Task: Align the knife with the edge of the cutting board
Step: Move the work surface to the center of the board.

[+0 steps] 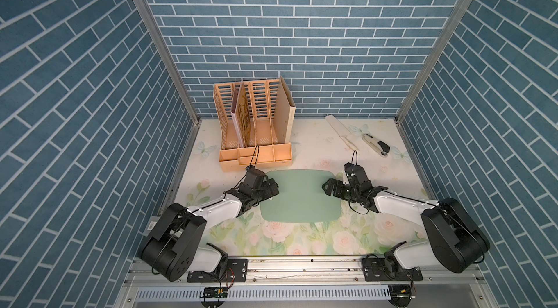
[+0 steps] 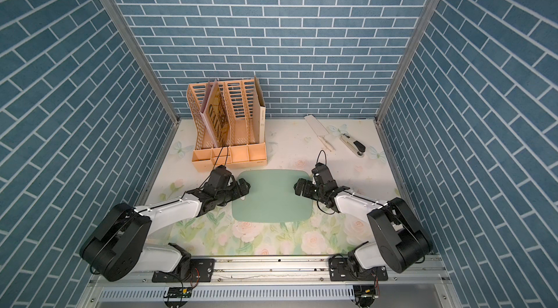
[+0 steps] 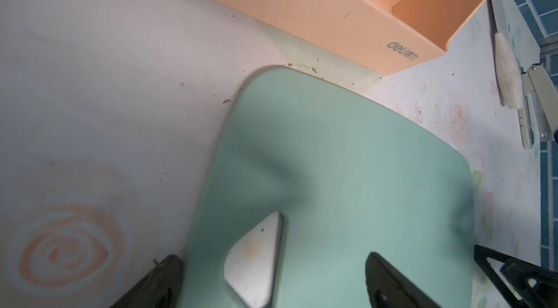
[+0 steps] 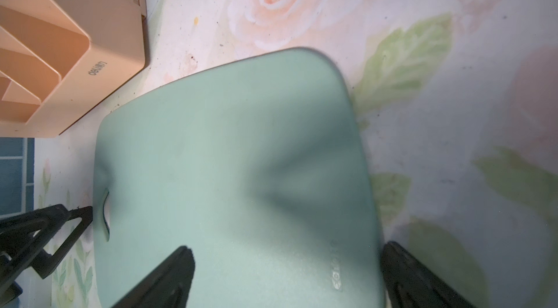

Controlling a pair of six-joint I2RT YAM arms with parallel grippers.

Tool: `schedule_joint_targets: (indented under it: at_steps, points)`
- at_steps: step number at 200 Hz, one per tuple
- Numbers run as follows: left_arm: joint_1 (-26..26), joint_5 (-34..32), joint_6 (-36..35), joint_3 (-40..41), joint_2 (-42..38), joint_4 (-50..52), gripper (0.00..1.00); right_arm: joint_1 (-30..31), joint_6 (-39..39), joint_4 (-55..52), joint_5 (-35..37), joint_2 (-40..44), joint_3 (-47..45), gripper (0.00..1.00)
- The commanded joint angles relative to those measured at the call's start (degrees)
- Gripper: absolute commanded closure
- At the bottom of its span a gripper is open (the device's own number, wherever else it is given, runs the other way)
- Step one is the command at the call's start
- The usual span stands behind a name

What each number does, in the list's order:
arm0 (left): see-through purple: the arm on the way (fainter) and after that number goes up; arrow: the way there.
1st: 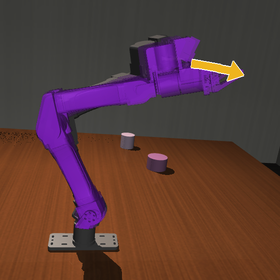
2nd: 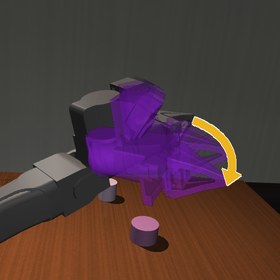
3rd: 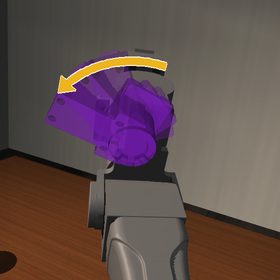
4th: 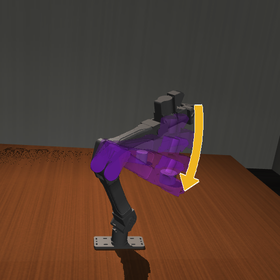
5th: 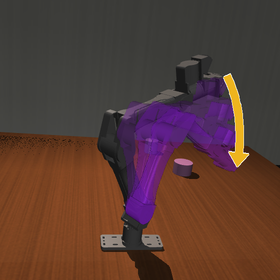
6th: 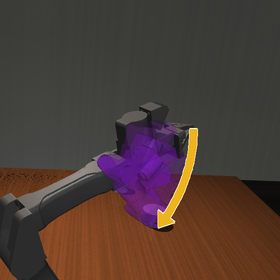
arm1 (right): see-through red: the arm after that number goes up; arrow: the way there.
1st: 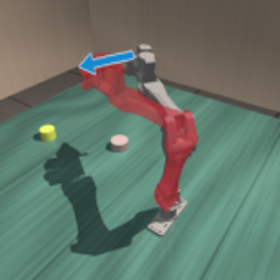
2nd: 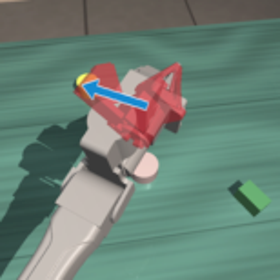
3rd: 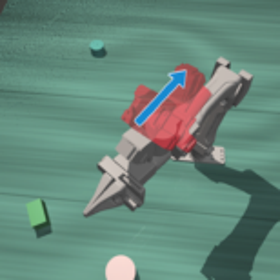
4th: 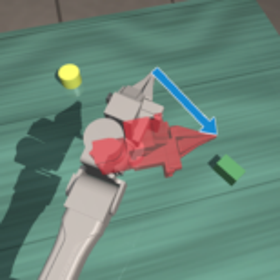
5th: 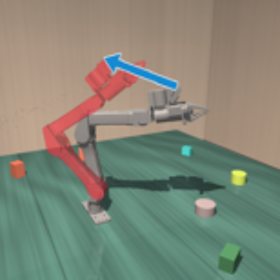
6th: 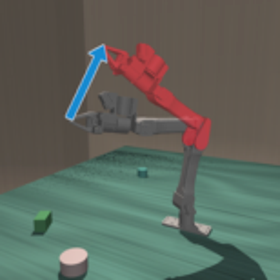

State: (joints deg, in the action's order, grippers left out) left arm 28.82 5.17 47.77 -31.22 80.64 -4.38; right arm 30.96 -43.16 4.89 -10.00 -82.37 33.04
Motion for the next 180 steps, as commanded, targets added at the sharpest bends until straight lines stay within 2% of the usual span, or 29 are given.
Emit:
schedule_joint_targets:
  at_steps: [1,90,120,148,180]
  points:
    - [0.7,5.0,0.1,-1.7,3.2,1.0,0.03,0.6,-1.5,-3.9,-3.6,-3.1,1.1,0.0]
    - [0.6,3.5,-2.3,-7.0,7.7,3.2,0.02,0.6,-0.6,-3.6,-3.6,-7.1,3.9,0.0]
    - [0.6,3.0,-2.8,-6.9,6.3,4.0,0.0,0.6,-0.5,-4.4,-2.8,-6.8,4.1,0.0]
    - [0.2,1.1,-4.0,-8.1,5.6,6.7,0.0,0.4,0.5,-7.0,1.0,-5.6,5.4,0.0]
    - [-2.2,-0.7,-6.1,-11.0,3.2,11.5,0.0,-2.1,3.6,-11.2,3.2,-4.4,9.2,0.0]
